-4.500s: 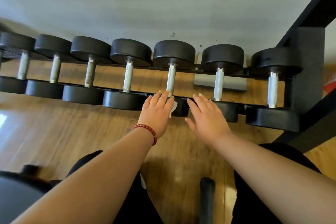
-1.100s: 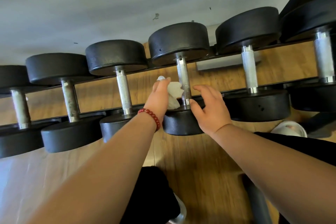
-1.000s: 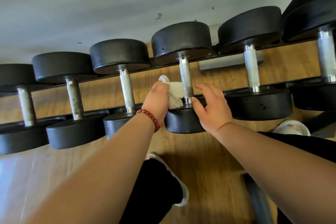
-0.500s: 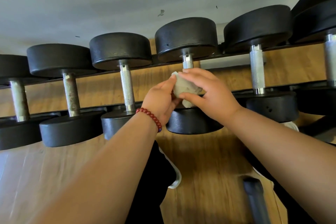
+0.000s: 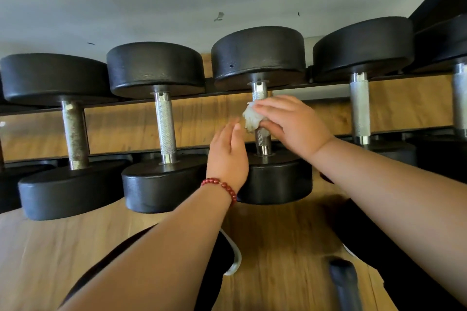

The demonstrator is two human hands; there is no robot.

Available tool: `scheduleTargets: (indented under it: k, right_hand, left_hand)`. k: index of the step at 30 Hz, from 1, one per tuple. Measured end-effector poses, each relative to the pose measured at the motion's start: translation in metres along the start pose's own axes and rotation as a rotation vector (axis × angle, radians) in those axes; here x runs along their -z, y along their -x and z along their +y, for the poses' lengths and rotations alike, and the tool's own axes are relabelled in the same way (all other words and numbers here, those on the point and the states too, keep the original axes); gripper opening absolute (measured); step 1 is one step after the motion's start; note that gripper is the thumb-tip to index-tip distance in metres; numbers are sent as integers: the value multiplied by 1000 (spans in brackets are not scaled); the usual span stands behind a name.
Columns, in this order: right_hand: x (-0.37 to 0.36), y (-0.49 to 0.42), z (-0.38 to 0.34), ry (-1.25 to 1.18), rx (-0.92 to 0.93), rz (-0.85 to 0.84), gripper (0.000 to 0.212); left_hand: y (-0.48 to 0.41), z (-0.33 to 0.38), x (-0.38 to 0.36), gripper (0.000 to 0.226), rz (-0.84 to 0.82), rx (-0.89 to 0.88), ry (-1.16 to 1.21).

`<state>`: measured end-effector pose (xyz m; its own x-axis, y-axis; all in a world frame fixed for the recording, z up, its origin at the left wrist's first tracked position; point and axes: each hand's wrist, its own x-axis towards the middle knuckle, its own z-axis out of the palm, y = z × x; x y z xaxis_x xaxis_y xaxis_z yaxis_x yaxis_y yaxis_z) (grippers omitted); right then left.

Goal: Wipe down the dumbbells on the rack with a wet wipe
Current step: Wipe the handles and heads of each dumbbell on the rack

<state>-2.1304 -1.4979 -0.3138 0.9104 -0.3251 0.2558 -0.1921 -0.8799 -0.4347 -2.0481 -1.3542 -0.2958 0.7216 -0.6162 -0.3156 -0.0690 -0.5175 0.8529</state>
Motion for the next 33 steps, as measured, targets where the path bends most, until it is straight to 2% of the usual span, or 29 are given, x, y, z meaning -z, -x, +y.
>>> scheduleTargets:
  k: [4, 10, 13, 15, 18, 20, 22, 23, 25, 27, 29, 33]
  right_hand:
    - [-3, -2, 21, 260, 289, -93, 60]
    - [3, -7, 40, 292, 577, -263, 66]
    - [7, -21, 39, 281, 501, -191, 47]
    - [4, -17, 32, 270, 475, -214, 41]
    - [1, -10, 28, 252, 638, -357, 37]
    - [4, -19, 35, 272, 633, -282, 38]
    - [5, -27, 36, 281, 493, -160, 51]
    - [4, -26, 33, 283, 452, -146, 49]
    - [-4, -16, 26, 249, 512, -192, 35]
    - [-2, -8, 23, 206, 636, -325, 37]
    - [4, -16, 32, 226, 675, -359, 38]
    - [4, -31, 38, 274, 447, -169, 44]
  left_hand:
    - [-6, -9, -1, 38, 52, 28, 75]
    - [-9, -14, -1, 34, 57, -5, 106]
    - [-10, -15, -2, 35, 61, 5, 94]
    - [-10, -15, -2, 35, 63, 13, 93]
    - [-10, -15, -2, 34, 57, 19, 118]
    - [-10, -15, -2, 34, 52, 11, 117]
    - [-10, -15, -2, 34, 57, 5, 109]
    - [-10, -16, -1, 34, 59, 2, 108]
    - [-10, -17, -1, 33, 50, 3, 115]
    - [-9, -17, 0, 31, 46, 7, 123]
    - [-9, -17, 0, 31, 50, 6, 125]
    - [-8, -18, -2, 33, 81, -3, 138]
